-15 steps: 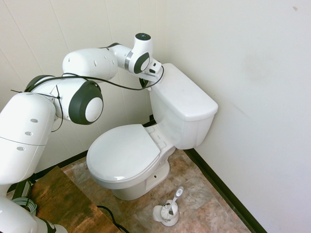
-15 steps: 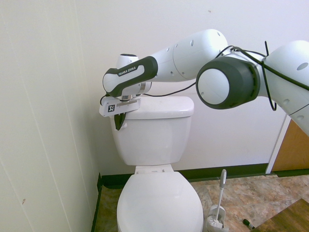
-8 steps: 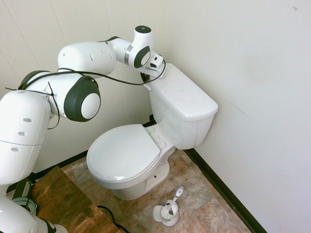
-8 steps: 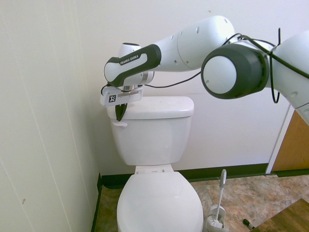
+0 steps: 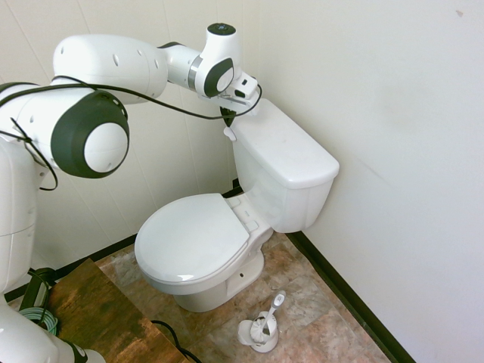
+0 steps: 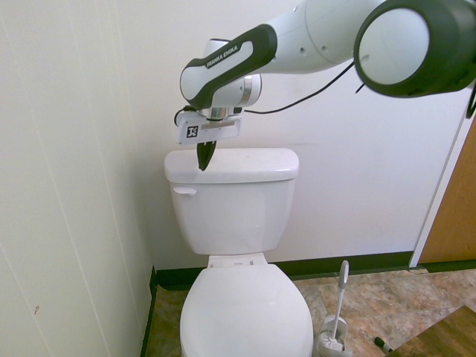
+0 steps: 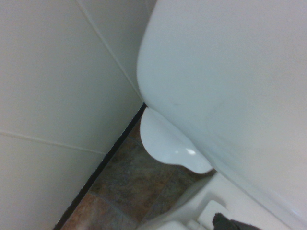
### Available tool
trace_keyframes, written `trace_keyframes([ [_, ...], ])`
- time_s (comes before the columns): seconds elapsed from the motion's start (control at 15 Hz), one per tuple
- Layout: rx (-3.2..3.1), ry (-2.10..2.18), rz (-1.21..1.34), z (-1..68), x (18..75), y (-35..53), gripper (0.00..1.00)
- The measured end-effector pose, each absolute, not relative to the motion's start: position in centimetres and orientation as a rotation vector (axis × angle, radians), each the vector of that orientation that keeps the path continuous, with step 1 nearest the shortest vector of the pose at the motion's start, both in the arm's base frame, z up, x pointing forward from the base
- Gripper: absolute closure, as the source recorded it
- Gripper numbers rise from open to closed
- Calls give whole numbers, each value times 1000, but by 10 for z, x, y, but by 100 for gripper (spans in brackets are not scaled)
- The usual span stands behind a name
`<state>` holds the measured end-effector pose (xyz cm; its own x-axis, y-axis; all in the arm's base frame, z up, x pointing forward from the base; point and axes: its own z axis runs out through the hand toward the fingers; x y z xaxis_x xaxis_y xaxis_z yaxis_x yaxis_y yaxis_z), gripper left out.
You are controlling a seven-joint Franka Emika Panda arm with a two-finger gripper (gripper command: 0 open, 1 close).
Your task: Flush the toilet
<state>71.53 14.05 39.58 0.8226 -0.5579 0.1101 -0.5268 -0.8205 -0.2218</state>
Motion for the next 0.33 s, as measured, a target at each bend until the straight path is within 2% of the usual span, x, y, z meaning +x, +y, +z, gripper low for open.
trace_keyframes([
  [0.33, -2776, 916, -222, 410, 668, 100, 100],
])
